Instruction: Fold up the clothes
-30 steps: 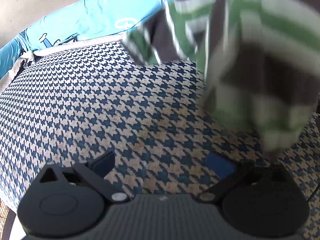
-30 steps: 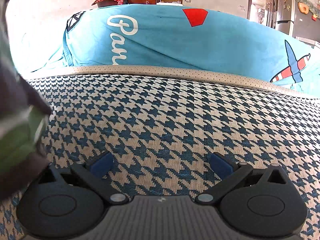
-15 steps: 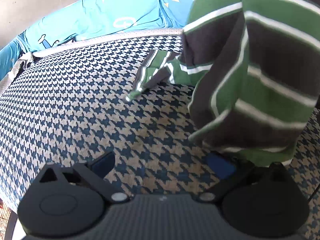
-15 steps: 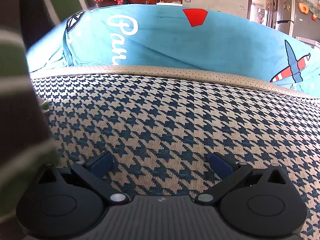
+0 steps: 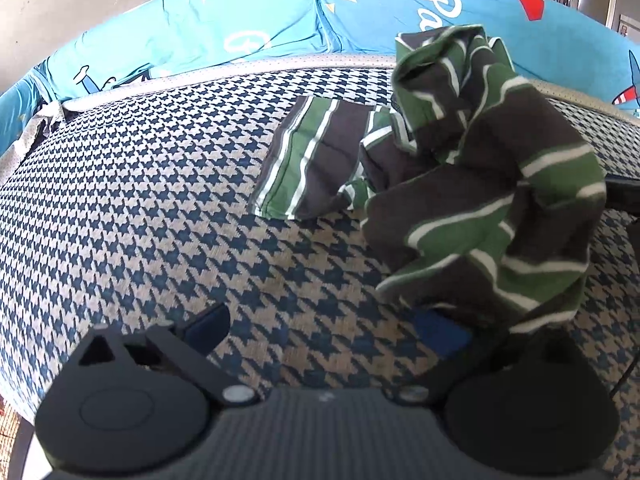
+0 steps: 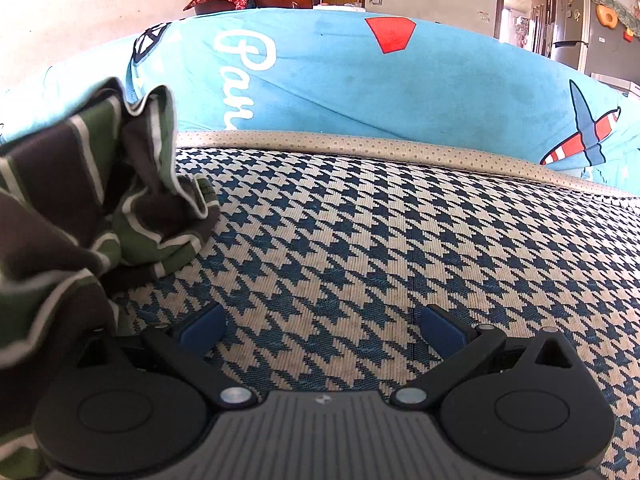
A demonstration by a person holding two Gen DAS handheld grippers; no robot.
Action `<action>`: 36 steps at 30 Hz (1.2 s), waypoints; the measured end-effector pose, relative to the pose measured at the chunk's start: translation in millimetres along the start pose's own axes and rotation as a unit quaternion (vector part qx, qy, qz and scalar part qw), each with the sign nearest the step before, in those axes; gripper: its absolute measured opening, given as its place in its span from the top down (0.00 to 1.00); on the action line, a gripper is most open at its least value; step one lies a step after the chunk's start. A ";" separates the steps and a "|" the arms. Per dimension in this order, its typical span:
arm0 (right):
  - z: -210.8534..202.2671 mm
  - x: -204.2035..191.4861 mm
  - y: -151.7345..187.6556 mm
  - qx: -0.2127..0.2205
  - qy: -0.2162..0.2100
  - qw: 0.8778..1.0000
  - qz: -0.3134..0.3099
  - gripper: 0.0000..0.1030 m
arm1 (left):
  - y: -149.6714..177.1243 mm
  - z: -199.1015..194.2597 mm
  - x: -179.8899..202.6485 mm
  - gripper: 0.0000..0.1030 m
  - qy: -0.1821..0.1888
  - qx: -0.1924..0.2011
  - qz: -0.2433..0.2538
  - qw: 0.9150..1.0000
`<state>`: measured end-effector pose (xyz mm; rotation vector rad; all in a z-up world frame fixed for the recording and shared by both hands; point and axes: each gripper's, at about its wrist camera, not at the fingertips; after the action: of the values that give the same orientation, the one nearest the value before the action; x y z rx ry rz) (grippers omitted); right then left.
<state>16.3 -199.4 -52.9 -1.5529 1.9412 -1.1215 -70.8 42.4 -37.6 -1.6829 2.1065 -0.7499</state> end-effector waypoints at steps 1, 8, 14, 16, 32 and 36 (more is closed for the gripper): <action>0.2 0.0 -0.1 0.000 0.000 1.000 0.000 0.00 | -1.4 0.2 -0.8 0.00 -0.001 -0.001 -0.001 1.000; 0.3 0.2 -0.5 0.000 0.000 1.000 0.000 0.00 | -10.9 3.3 -6.6 0.00 -0.002 -0.002 -0.013 1.000; 0.2 0.4 0.0 0.000 -0.001 1.000 0.000 0.00 | -15.0 9.9 -11.7 0.00 -0.006 -0.007 -0.015 1.000; 0.1 0.5 0.2 0.001 -0.001 1.000 0.000 0.00 | -15.3 11.1 -12.3 0.00 -0.007 -0.009 -0.015 1.000; -10.3 0.0 -2.6 -0.032 0.014 0.999 0.008 0.00 | -18.1 12.8 -22.7 0.00 -0.006 -0.009 -0.015 1.000; -21.3 3.5 -3.7 -0.074 0.032 0.996 0.025 0.00 | -21.7 11.9 -31.0 0.00 -0.015 -0.001 -0.019 1.000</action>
<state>1.9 -195.8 -36.8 -1.5514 2.1353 -1.0403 -39.5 66.8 -36.1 -1.7283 2.0612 -0.7279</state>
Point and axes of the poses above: each gripper's, at about its wrist camera, not at the fingertips, and z roughly the way its jaws point, x to its right, y to its underside, and after that the axes turned 10 degrees about y, right-handed
